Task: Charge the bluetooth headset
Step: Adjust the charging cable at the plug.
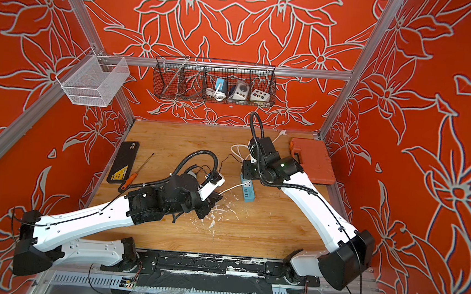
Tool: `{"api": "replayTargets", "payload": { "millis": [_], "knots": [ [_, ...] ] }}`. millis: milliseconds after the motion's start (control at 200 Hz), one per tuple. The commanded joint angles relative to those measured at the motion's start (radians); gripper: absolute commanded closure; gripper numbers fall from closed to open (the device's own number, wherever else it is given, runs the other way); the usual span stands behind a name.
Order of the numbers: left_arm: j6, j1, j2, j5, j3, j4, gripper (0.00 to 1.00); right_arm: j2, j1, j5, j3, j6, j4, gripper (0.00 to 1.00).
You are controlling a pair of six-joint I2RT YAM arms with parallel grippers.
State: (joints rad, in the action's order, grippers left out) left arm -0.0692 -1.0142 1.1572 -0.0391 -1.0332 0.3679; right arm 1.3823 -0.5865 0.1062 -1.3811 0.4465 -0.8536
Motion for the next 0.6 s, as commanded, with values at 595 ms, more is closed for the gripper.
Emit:
{"api": "replayTargets", "payload": {
  "millis": [595],
  "knots": [
    [-0.046, 0.036, 0.155, 0.056, -0.013, -0.009, 1.00, 0.283, 0.055, 0.041, -0.151, -0.246, -0.301, 0.84]
  ]
}}
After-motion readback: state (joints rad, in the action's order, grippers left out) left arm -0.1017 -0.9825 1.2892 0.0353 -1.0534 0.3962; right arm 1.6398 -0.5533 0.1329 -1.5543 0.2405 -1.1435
